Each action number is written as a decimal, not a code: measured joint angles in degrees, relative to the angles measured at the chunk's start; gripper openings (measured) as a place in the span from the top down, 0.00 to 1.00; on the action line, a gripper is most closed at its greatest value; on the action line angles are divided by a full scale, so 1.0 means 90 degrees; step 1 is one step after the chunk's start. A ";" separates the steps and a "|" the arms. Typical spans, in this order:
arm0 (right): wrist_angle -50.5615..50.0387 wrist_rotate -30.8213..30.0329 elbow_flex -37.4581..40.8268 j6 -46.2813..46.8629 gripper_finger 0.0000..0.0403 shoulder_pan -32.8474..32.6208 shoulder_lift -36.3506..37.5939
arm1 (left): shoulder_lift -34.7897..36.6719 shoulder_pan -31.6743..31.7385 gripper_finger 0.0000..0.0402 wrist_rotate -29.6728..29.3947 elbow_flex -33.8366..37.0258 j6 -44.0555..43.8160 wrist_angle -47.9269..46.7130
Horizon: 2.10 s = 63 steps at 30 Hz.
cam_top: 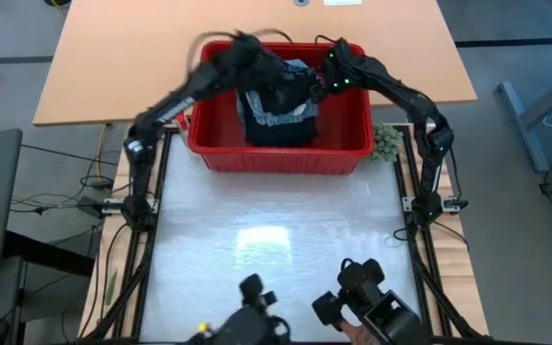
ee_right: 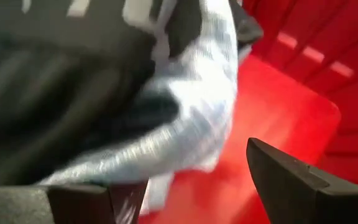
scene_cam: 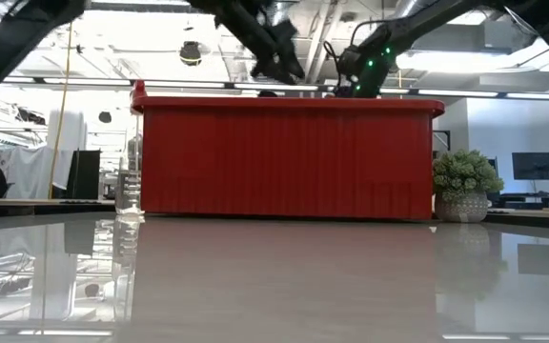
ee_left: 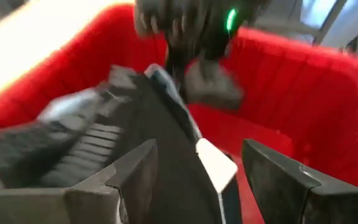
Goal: Fold Laundry from Bin
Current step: Put the folded clothes into the red laundry bin, then return to Home Position
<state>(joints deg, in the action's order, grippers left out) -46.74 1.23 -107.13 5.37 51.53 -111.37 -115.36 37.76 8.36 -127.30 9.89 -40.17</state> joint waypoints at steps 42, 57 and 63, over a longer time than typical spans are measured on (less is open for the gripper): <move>-0.4497 -0.4015 -0.1206 0.2336 0.28 -0.7048 0.3990 | 0.0924 0.0234 0.45 0.0866 -0.0342 -0.1244 -0.1874; 0.2134 -0.4893 0.4935 0.3863 0.28 -0.9043 0.5299 | 0.5500 -0.3792 0.45 -0.2134 0.6532 -0.3020 0.1127; 0.3445 -0.3363 0.6243 0.3689 0.38 -0.7760 0.5671 | 0.7293 -0.3728 0.45 -0.1415 0.9326 -0.3687 0.4292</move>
<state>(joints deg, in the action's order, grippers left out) -15.74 -29.03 -50.95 38.57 -18.31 -60.33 -49.72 4.21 -4.38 -43.37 -23.30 -1.54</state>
